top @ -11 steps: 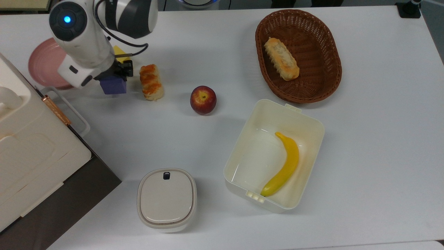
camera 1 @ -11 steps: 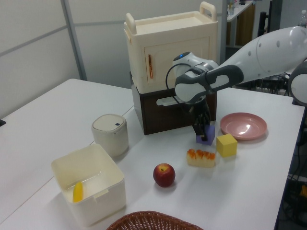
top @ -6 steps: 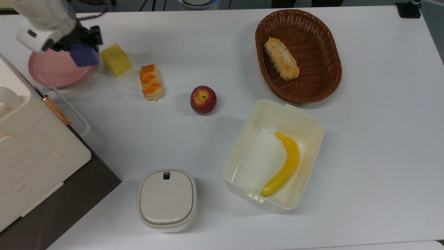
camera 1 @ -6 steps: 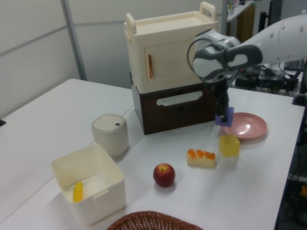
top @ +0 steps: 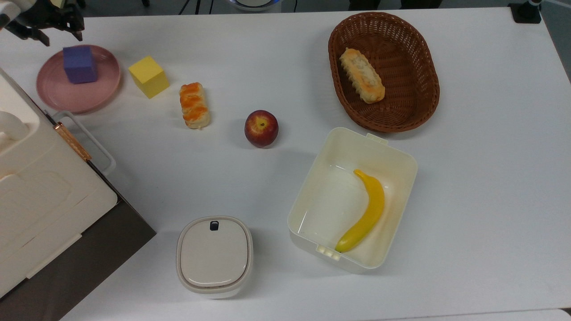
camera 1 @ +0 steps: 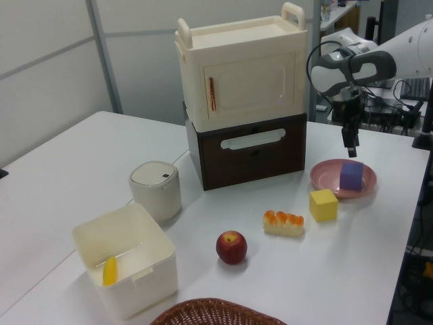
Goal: Put the purple cube on a plate
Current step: 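Open the gripper to release the cube and raise it away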
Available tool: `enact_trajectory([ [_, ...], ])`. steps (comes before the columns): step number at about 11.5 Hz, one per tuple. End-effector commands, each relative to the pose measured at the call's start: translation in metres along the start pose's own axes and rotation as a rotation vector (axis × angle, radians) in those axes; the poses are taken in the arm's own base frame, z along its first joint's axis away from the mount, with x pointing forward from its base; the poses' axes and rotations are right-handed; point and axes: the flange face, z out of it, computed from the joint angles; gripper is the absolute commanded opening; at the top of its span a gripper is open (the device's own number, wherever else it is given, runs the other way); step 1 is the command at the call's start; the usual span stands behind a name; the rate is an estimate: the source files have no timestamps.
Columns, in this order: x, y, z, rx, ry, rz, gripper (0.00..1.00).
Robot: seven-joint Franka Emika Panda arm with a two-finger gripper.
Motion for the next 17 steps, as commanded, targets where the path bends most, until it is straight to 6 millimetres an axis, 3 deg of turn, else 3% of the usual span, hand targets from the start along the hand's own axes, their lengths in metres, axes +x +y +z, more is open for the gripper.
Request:
enact_trajectory([
  [1, 0.003, 0.001, -0.016, -0.03, 0.035, 0.002, 1.0],
  [3, 0.016, -0.019, -0.041, -0.007, 0.089, 0.049, 1.0],
  [4, 0.029, -0.04, -0.052, 0.008, 0.102, 0.073, 1.0],
  [6, 0.05, -0.087, -0.082, 0.002, 0.112, 0.109, 1.0],
  [8, 0.072, -0.154, -0.114, -0.001, 0.104, 0.118, 1.0],
  [9, 0.074, -0.185, -0.133, -0.001, 0.106, 0.16, 1.0],
  [11, 0.04, -0.226, -0.183, 0.0, 0.131, 0.227, 1.0],
  [12, 0.032, -0.249, -0.199, -0.004, 0.139, 0.204, 1.0],
  [15, 0.048, -0.305, -0.208, -0.016, 0.138, 0.187, 1.0],
  [17, 0.048, -0.314, -0.211, -0.019, 0.144, 0.238, 1.0],
])
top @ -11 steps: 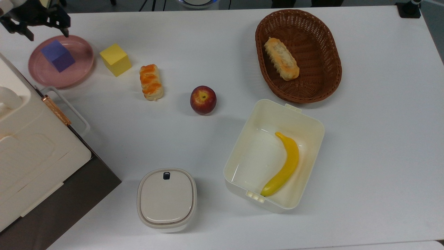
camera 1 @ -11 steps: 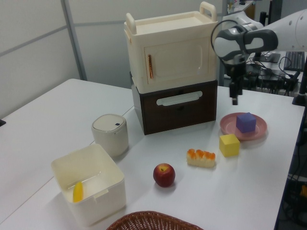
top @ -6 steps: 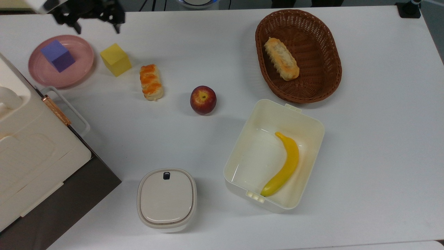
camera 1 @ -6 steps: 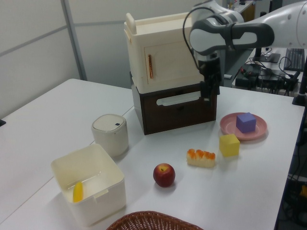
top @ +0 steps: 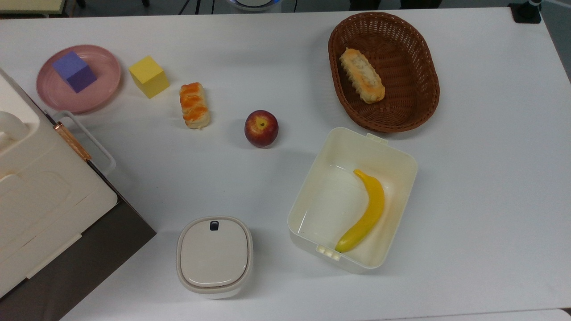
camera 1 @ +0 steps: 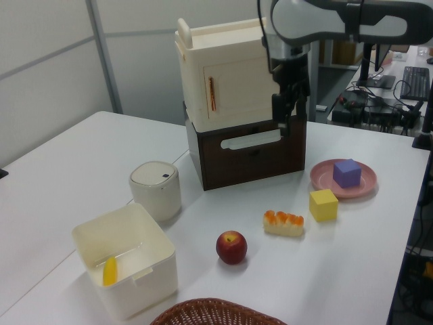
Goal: Put the purple cube on a plate
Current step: 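Open the gripper to release the cube and raise it away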
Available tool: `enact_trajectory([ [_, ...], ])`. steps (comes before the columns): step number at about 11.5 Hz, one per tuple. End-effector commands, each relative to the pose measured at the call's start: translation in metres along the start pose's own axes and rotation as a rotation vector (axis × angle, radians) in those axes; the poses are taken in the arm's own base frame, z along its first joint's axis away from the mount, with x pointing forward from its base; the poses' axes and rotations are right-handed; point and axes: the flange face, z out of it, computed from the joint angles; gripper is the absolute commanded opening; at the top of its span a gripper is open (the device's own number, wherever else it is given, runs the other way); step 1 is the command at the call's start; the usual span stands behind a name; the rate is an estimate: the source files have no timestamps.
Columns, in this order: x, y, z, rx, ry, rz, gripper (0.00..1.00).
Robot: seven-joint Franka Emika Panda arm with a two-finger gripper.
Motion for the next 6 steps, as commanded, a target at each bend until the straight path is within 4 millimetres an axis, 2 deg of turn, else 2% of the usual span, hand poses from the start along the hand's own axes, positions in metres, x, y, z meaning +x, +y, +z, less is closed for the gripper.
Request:
enact_trajectory([
  [1, -0.002, -0.02, 0.002, 0.004, -0.006, 0.084, 1.0],
  [3, 0.0, -0.031, 0.002, -0.008, -0.001, 0.103, 1.0],
  [6, 0.0, -0.029, 0.001, -0.008, -0.001, 0.107, 1.0],
])
